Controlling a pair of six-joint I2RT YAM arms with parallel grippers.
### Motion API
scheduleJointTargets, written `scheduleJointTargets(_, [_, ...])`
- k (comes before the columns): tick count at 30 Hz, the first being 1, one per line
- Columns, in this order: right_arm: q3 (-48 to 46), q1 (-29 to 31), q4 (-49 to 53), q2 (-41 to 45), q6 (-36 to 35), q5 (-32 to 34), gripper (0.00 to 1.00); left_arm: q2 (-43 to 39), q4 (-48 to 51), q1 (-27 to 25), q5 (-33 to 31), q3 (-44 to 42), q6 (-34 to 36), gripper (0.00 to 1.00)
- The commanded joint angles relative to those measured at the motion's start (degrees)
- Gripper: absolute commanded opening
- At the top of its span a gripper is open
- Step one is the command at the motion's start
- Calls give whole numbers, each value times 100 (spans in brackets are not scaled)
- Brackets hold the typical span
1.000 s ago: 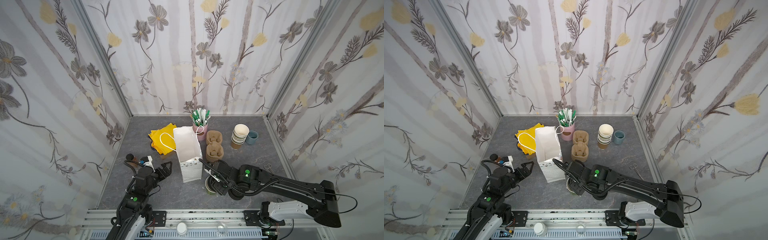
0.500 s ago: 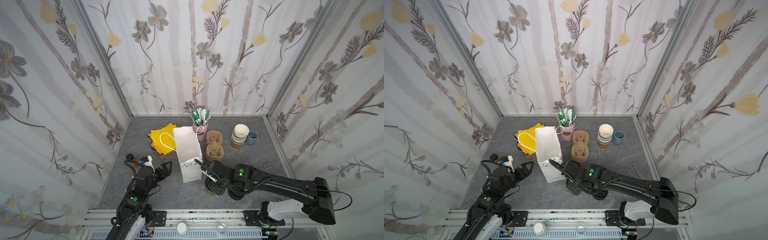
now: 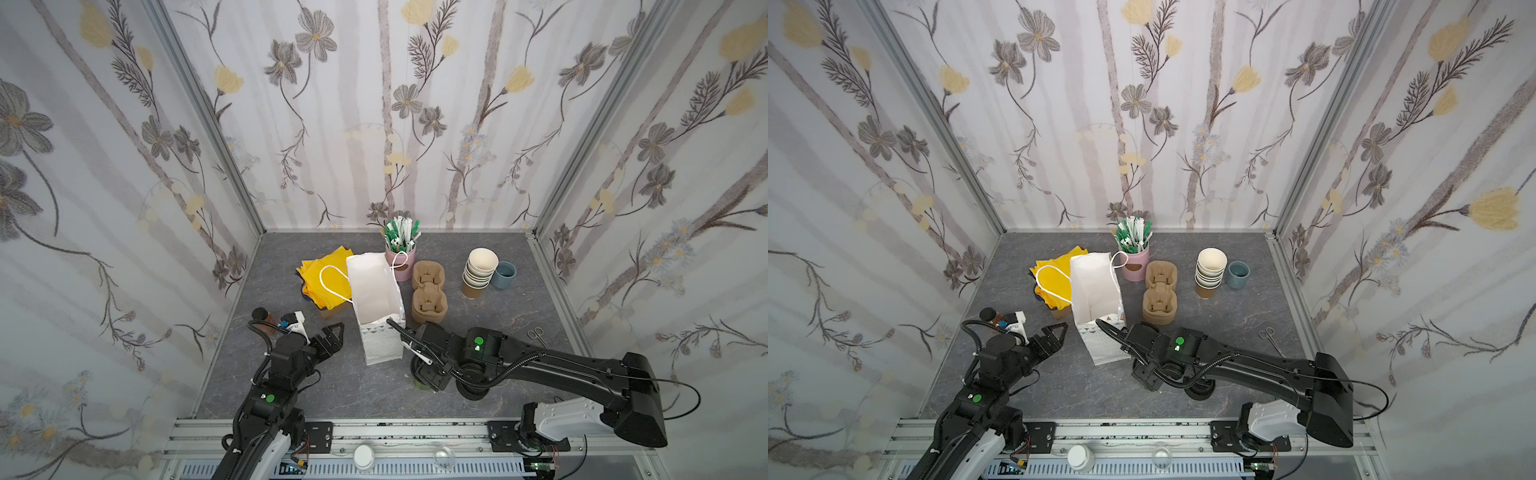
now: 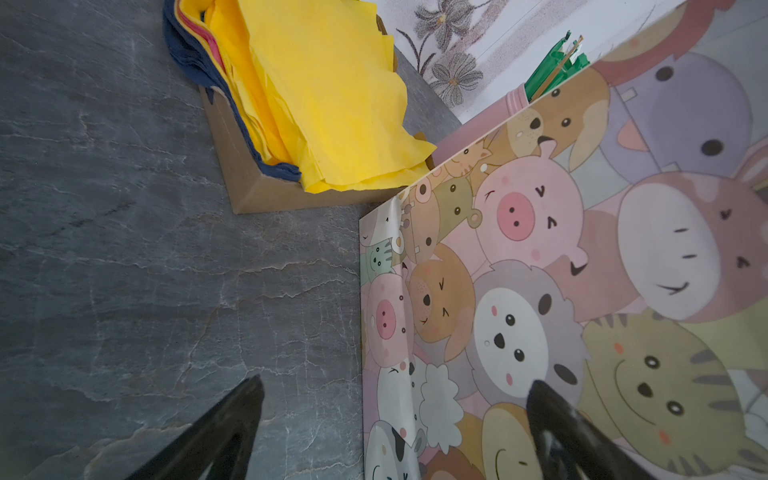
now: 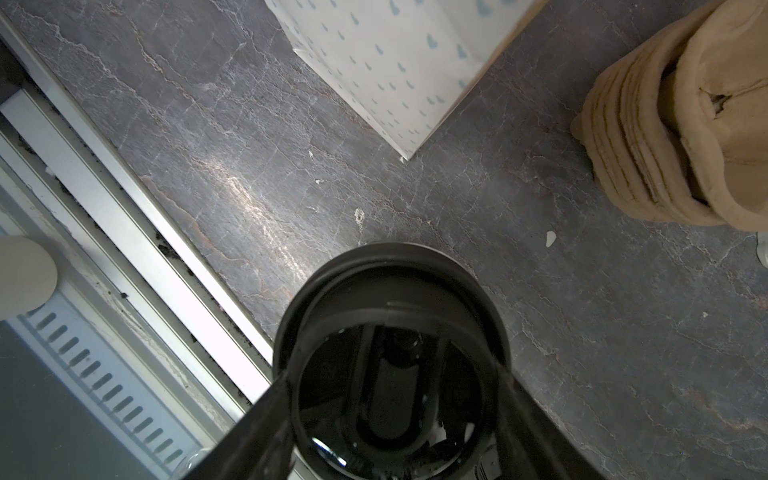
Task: Pack the takeout coffee
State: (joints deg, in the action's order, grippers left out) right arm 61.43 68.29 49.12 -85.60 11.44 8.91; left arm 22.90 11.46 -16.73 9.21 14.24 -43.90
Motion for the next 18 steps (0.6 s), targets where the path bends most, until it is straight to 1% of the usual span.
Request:
scheduleJointTargets(1, [23, 13, -99, -61, -64, 67, 68, -4, -92, 4, 18, 60, -4, 100])
scheduleJointTargets(8, [-24, 7, -127, -96, -66, 9, 69, -4, -92, 5, 58, 62, -5, 100])
scheduleJointTargets(18, [-78, 9, -197, -167, -89, -290, 69, -13, -66, 2, 278, 136, -5, 100])
